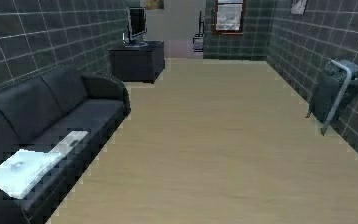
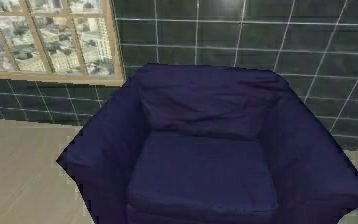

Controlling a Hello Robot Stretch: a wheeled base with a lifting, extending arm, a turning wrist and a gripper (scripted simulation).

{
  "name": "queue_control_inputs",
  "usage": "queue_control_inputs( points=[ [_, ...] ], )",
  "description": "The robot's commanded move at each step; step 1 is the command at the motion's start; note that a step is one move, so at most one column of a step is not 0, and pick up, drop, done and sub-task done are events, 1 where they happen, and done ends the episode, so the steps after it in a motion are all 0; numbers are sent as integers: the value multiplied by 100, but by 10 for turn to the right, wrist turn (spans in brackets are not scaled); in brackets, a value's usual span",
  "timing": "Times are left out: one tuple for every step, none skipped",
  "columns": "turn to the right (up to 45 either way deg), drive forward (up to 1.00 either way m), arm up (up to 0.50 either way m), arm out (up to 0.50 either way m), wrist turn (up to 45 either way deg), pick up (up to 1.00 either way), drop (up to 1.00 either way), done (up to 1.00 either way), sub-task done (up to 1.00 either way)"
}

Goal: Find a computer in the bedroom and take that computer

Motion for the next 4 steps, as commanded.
queue_control_inputs(
  points=[
    [0,100,0,0,0,0,0,0,0],
    [0,100,0,0,0,0,0,0,0],
    [0,100,0,0,0,0,0,0,0],
    [0,100,0,0,0,0,0,0,0]
  ],
)
